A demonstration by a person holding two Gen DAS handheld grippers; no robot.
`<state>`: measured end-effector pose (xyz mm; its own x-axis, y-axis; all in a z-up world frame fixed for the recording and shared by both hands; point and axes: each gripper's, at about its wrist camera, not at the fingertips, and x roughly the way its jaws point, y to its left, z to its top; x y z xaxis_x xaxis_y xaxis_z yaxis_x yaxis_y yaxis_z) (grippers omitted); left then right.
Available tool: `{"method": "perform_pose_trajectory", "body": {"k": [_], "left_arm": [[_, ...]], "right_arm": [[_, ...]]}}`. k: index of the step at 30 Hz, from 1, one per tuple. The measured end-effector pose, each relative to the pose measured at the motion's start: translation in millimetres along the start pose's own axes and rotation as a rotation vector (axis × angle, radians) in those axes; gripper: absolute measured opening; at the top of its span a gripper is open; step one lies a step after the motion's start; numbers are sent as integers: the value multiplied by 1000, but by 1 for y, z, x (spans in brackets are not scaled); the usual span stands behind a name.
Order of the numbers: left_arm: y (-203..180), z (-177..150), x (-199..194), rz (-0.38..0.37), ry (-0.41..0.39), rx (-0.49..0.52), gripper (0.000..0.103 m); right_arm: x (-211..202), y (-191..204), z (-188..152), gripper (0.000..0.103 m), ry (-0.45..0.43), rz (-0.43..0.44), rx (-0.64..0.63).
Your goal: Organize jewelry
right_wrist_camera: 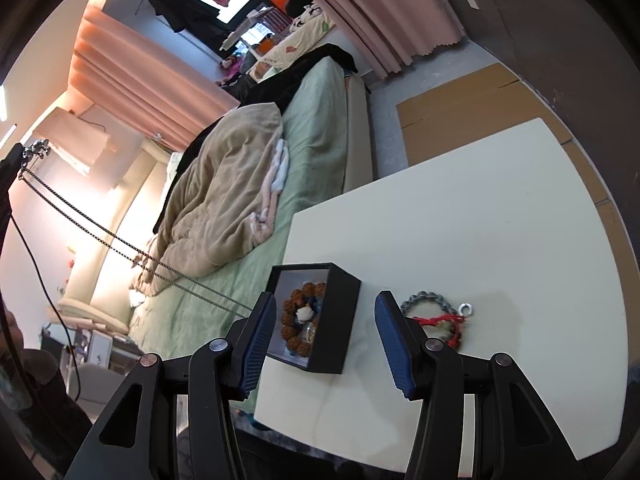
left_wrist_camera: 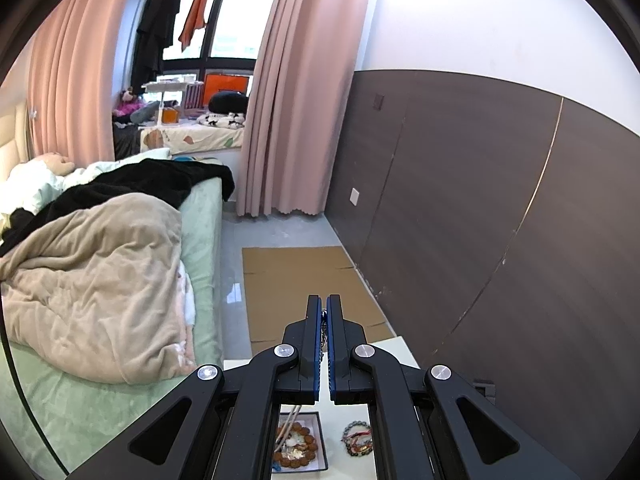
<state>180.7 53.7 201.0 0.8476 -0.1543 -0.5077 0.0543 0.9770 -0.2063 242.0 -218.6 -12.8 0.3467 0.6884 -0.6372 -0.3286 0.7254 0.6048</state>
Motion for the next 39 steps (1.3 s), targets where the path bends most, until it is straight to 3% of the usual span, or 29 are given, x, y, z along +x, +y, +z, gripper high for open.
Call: {"method": "perform_pose_trajectory", "body": {"k": [8,34,39], "left_arm": [[-4,18,-5,4,-34,23,1],[10,11,27,34,2,30,2],[18,-2,44,43,37,19,2]], "right_arm": [[1,-5,1,52,7,1,10],[7,-9,-1,52,51,-13,22],[8,-7,-2,52,57,-14,17]]}}
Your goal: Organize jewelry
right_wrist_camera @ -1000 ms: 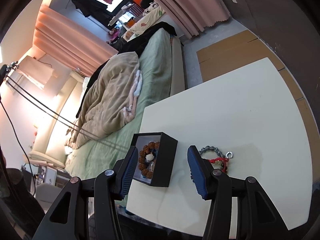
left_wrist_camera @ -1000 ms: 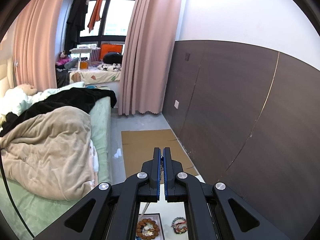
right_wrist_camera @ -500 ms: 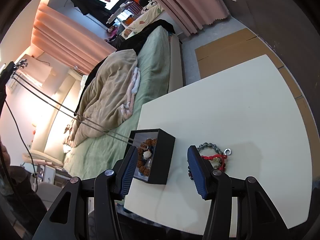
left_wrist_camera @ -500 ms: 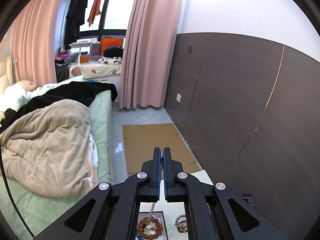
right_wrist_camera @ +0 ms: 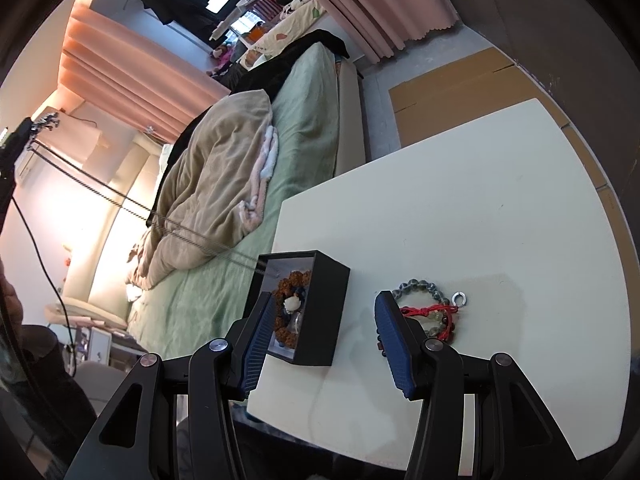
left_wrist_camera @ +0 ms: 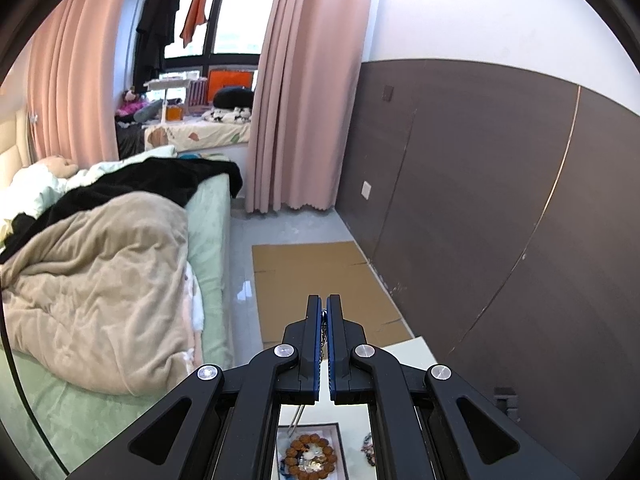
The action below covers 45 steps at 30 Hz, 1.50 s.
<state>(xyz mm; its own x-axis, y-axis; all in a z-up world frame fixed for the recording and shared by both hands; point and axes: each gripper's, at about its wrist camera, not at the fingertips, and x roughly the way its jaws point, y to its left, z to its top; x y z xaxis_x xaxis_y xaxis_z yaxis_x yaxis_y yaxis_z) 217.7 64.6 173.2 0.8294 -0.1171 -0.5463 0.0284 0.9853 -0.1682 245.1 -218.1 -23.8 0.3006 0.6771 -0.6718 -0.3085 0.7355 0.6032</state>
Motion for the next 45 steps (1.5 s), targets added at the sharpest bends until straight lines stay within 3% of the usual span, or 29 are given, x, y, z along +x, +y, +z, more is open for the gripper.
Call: {"method": "perform_pose_trajectory", "body": {"k": [22,29,34,40,45], "left_arm": [[39,-103,93,-31,185,-133,2],[43,-143,131,-29,309,-126,2],[42,-153,146,-24,341,-102,2],[55,-162,154,-5,367,-147,2],[62,-165,155,-36,423,-202,4]], "right_arm": [[1,1,-5,52,20,-27,-22],[2,-5,-6,52,8,-55,5],[3,-8,-6,52,6,-79,9],[5,-12,-5,52,10,-98,21],[3,-12,-6,52,6,-103,25]]}}
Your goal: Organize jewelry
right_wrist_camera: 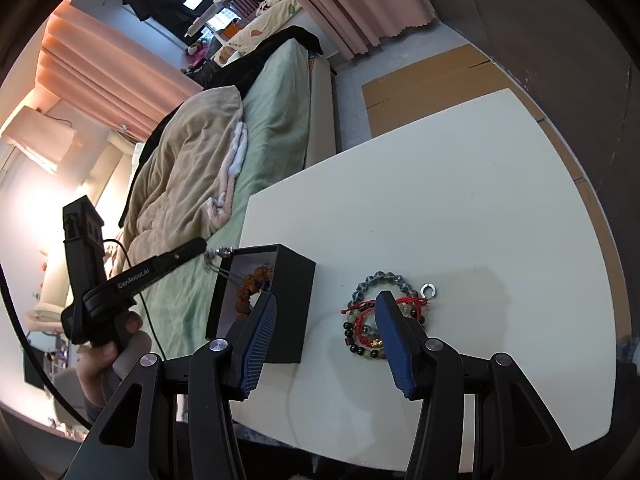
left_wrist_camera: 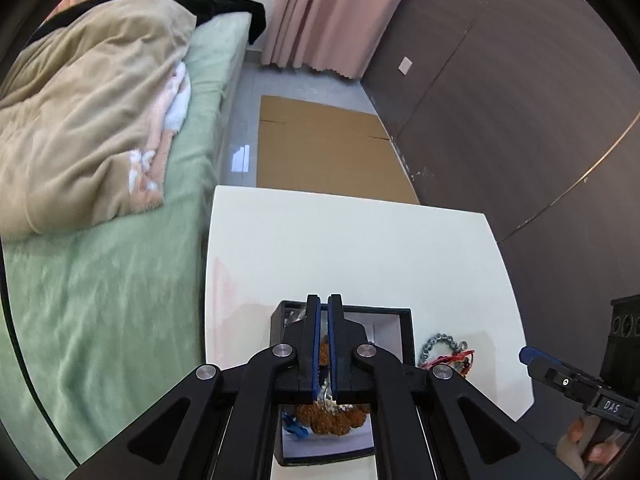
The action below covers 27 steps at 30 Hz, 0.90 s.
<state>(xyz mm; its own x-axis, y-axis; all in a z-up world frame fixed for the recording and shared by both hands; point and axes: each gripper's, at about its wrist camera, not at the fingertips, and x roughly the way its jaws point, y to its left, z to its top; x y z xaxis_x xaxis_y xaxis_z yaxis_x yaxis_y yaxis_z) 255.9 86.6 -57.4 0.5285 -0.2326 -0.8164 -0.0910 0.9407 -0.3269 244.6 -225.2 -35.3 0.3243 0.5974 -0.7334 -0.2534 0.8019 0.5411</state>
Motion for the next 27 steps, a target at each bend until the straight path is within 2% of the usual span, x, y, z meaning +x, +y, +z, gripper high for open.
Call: {"method": "perform_pose_trajectory", "body": {"k": [1,2,3,4,5,7,16,17,20,21,24,27], "left_arm": [[0,0,-1,-5,2,0,10],[-1,-1,-2,-7,1,0,24],[-1,-1,-4,-10,-4,0,33],[-2,-3,-8,-13,-19,-1,51],[-4,-4,-12,-14,-37,-1,60],[-8,-6,-17,-13,-56,10,62],[-39,-20,-15,-29,-29,75,62],[-46,-22,-14,-34,-26,89,62],[-62,-26,-9,-53,-6,117,62],[-67,-28,-7,-54,4,127,62],[-81,-33,1,-60,26,155,62],[-97,-39,11,-70,50,186,62]], "right_arm": [[-1,0,-1,52,-2,-1,1],[-1,0,-1,52,-2,-2,2],[-2,0,-1,52,-2,-2,0],[-3,-1,-2,52,-4,-4,0],[-5,-2,-3,52,-7,-6,2],[-9,-3,-4,52,-16,-9,6],[-25,-20,-8,53,-48,-82,58],[-27,-24,-8,55,-49,-85,70],[-34,-31,-11,83,-60,-95,97],[-36,-33,-12,88,-66,-98,103],[-41,-41,-13,93,-59,-113,119],[-44,-52,-15,94,-47,-119,152]]}}
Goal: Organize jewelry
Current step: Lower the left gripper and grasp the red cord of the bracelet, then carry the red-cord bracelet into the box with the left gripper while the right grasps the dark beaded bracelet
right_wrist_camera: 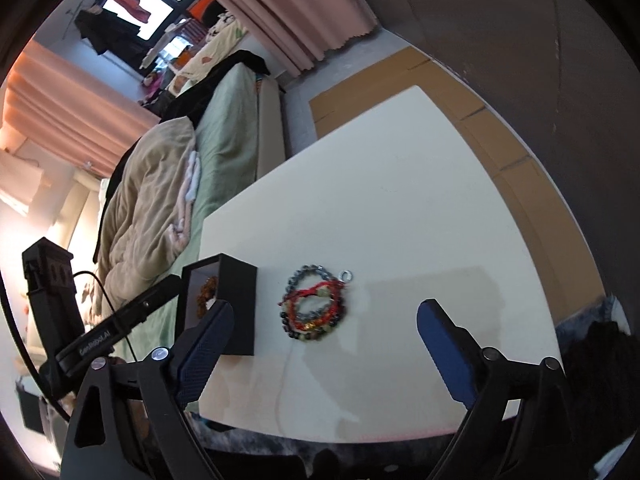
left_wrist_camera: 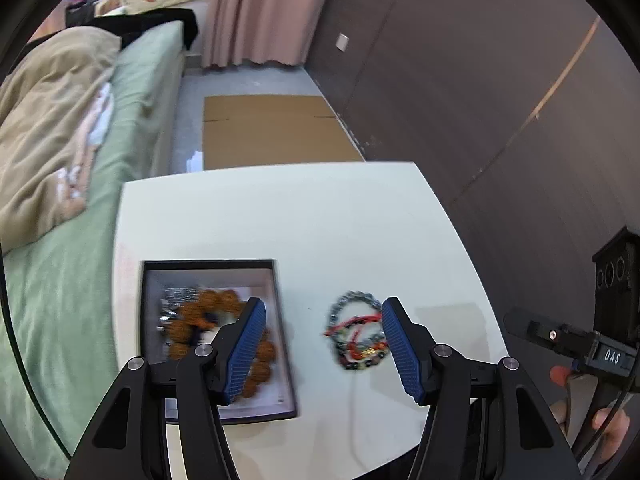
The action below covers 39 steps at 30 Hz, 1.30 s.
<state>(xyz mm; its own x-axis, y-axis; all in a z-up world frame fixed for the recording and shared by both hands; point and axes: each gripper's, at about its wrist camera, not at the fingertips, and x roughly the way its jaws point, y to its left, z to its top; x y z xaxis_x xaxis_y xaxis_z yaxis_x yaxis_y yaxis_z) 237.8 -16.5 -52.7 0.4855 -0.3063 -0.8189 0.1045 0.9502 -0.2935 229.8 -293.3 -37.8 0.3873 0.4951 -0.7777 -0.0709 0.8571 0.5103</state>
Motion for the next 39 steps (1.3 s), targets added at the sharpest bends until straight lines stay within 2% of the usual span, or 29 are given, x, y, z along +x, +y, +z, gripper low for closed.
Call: {"method": "perform_pose_trajectory", "body": {"k": [4,8,10,14,17,21,24,27,30,32,39], "left_arm": [[-18,1,14,-5,20,36,62],[-36,-1,32,16,71,95,49],[-42,-2,41,22,93,115,47],[-52,-11,63,69,147,165,34],[-54,-13,74,111,164,191,33],[-58,-16,89,135,197,220,27],[-60,-19,98,142,217,241,27],[-64,-21,104,173,211,271,22],[-63,-23,107,176,211,274,12],[-62,-21,104,177,193,270,1],[-61,-15,84,131,139,250,1]], "right_arm": [[-7,-13,1,94,-21,-40,32],[-11,-17,2,94,-40,-111,9],[-11,-19,4,94,-41,-132,-3],[-12,-25,7,94,-39,-151,-17],[-13,-26,8,94,-46,-192,-38],[-16,-24,9,94,-59,-228,-72],[-18,-23,10,94,-64,-246,-89],[-18,-23,10,94,-67,-271,-97],[-19,-26,12,94,-67,-277,-95],[-18,-26,12,94,-68,-287,-97],[-19,-26,11,94,-65,-300,-109]]}}
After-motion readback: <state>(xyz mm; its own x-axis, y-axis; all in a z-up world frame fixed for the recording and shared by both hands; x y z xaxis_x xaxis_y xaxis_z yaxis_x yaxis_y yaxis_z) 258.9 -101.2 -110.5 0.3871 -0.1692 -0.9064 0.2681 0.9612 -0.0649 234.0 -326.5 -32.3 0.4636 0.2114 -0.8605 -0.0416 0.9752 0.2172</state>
